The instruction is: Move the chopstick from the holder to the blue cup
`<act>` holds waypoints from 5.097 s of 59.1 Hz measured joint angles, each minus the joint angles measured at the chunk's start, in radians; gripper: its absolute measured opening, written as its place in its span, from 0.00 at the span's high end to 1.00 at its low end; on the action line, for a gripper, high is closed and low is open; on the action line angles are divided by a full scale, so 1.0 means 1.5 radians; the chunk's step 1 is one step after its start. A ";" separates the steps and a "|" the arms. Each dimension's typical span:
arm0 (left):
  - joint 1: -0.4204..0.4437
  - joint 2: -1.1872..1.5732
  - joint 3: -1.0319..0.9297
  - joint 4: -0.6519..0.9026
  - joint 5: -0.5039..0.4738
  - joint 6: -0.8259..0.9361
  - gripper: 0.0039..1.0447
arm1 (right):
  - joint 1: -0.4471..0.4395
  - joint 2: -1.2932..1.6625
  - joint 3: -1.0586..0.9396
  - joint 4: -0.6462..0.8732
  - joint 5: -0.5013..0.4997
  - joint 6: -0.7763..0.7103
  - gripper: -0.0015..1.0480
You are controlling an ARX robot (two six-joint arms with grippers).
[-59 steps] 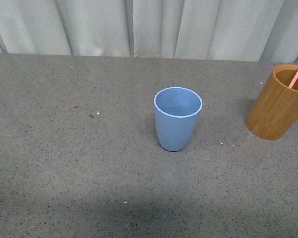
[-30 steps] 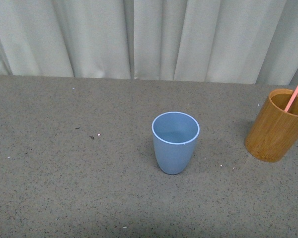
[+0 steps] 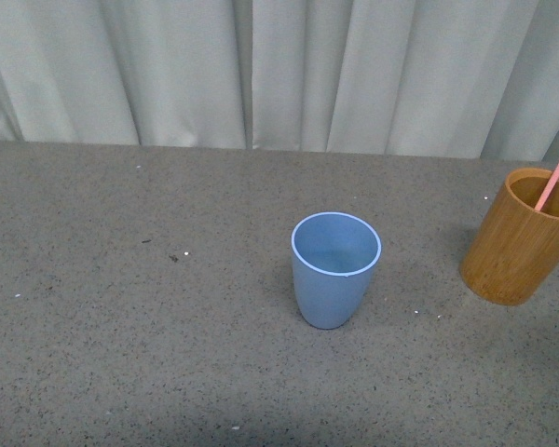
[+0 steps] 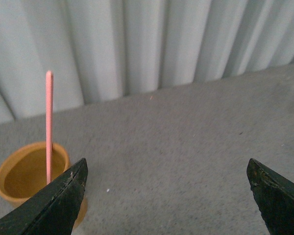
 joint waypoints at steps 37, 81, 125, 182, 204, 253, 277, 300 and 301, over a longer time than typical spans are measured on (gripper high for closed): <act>-0.114 -0.246 -0.128 0.352 -0.398 0.300 0.63 | 0.011 0.249 0.244 -0.105 -0.063 0.002 0.09; -0.115 -0.247 -0.128 0.352 -0.397 0.324 0.05 | 0.039 0.428 0.360 -0.030 -0.124 0.096 0.09; -0.115 -0.247 -0.128 0.352 -0.397 0.325 0.06 | 0.062 0.539 0.483 -0.052 -0.106 0.124 0.09; -0.115 -0.247 -0.128 0.352 -0.397 0.325 0.06 | 0.058 0.578 0.482 -0.016 -0.119 0.156 0.98; -0.115 -0.247 -0.128 0.352 -0.397 0.325 0.06 | 0.046 0.518 0.458 -0.019 -0.134 0.156 0.98; -0.115 -0.247 -0.128 0.352 -0.397 0.325 0.06 | 0.228 0.254 0.479 -0.061 -0.107 0.163 0.98; -0.115 -0.247 -0.128 0.352 -0.397 0.325 0.06 | 0.335 0.398 0.431 0.027 -0.068 0.232 0.98; -0.115 -0.247 -0.128 0.352 -0.397 0.325 0.06 | 0.342 0.435 0.428 0.038 -0.059 0.244 0.98; -0.115 -0.247 -0.128 0.352 -0.397 0.325 0.06 | 0.353 0.449 0.428 0.039 -0.056 0.243 0.79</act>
